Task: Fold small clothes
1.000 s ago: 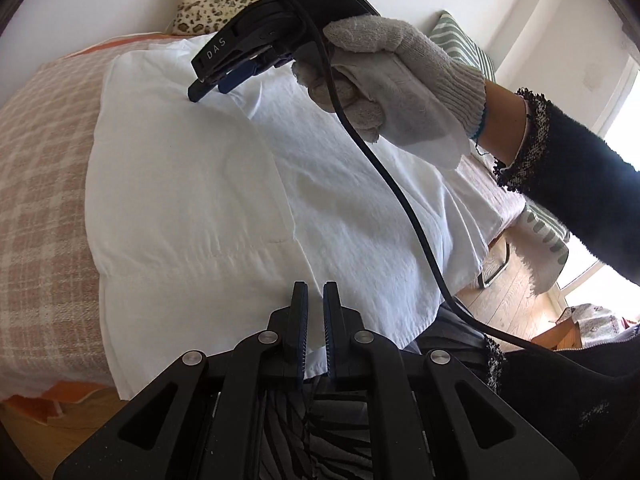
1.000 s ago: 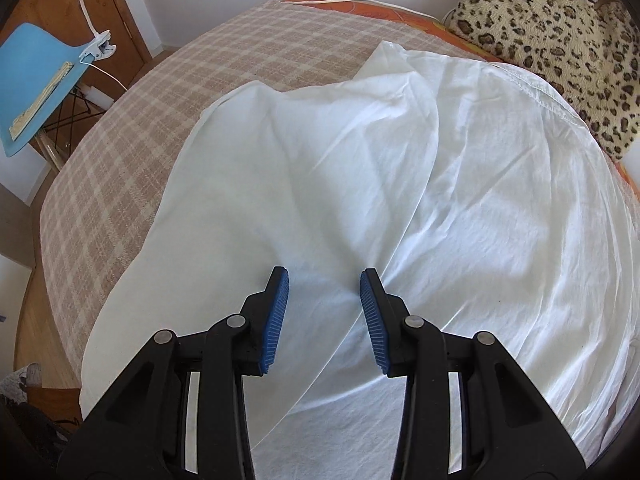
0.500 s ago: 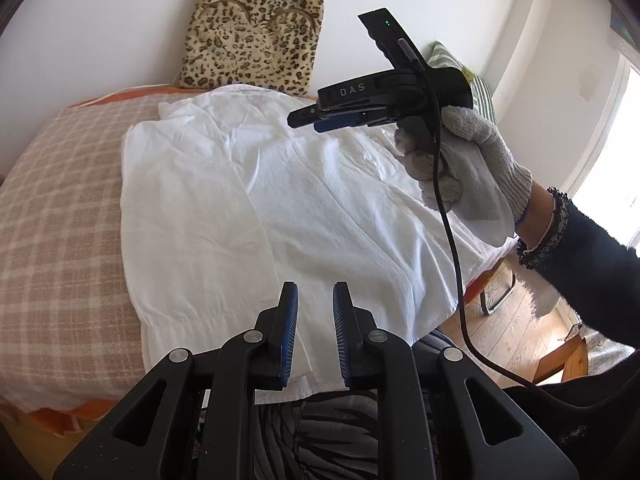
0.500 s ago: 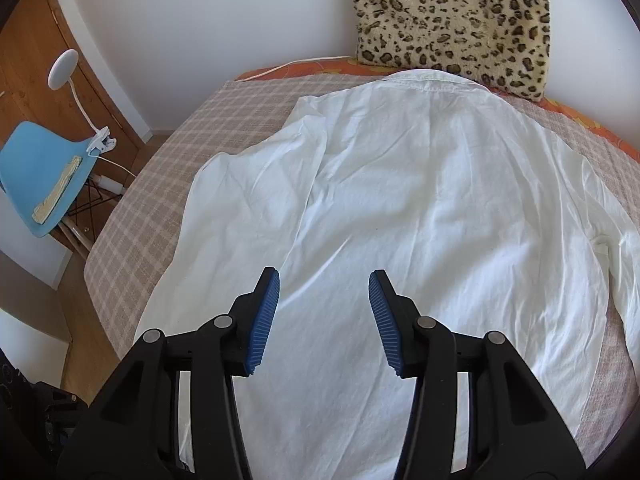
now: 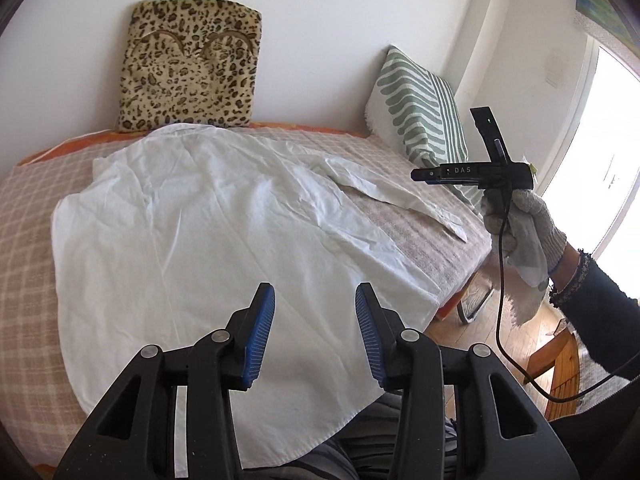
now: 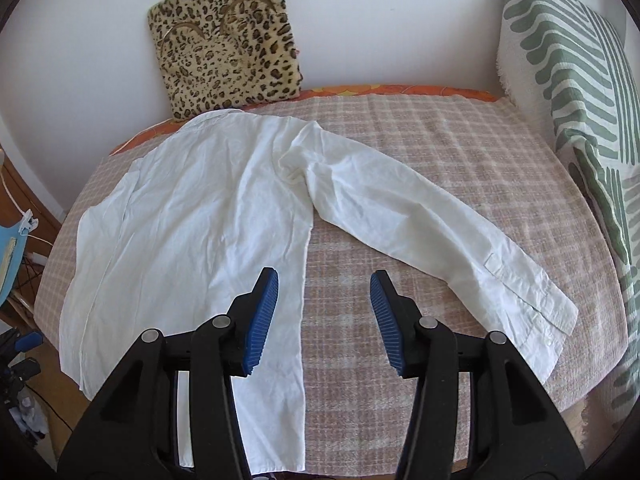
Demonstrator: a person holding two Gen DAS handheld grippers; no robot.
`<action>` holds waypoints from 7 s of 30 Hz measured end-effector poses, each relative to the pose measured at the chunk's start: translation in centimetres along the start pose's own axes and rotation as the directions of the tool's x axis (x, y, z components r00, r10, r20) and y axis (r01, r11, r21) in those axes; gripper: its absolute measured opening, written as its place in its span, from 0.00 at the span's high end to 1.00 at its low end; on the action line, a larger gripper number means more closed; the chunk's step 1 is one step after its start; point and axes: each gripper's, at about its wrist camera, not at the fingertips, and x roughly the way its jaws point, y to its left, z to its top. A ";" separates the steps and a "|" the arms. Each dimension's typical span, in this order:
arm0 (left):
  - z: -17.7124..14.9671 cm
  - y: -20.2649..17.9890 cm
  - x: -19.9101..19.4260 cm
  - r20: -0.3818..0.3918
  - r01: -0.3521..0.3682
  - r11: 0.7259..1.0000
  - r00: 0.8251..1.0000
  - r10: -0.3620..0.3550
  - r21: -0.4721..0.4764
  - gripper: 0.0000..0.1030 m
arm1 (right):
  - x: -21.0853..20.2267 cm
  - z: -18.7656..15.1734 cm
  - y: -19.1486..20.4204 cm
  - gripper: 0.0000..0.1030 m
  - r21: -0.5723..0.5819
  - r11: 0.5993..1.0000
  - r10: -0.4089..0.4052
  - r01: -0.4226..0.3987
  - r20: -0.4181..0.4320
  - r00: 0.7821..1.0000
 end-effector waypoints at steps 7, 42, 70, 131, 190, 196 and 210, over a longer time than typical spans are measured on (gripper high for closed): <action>2.4 -2.3 2.8 -0.035 0.028 0.998 0.999 -0.027 0.047 0.53 | -2.1 -2.2 -13.8 0.50 0.199 0.964 -0.179 0.175 -0.001 0.984; 24.3 2.7 35.2 -0.282 0.015 0.951 0.954 -0.106 -0.308 0.40 | 3.5 -6.0 -23.9 0.41 0.308 0.946 -0.078 0.100 -0.083 0.993; 22.9 7.1 40.0 -0.352 -0.021 0.872 0.919 -0.176 -0.490 0.40 | -5.6 -7.4 3.9 0.95 -0.169 0.879 0.453 -0.446 0.006 0.891; 19.4 11.4 26.3 -0.233 -0.047 0.930 0.971 -0.042 -0.365 0.87 | -2.4 -11.6 6.8 0.72 -0.320 0.849 0.349 -0.421 -0.260 0.901; -3.0 -3.5 13.6 -0.373 0.219 0.890 0.848 -0.377 -0.400 0.99 | 17.5 6.0 -2.5 0.96 0.147 0.950 0.297 -0.275 -0.151 0.943; -3.4 -3.8 13.1 -0.369 0.231 0.883 0.843 -0.391 -0.409 0.99 | 16.9 5.8 -1.8 0.86 0.048 0.978 0.208 -0.202 -0.211 0.955; -2.7 -3.0 14.4 -0.282 0.280 0.808 0.836 -0.470 -0.518 1.00 | 2.3 -7.0 1.9 0.66 -0.104 0.968 0.213 -0.228 -0.136 0.968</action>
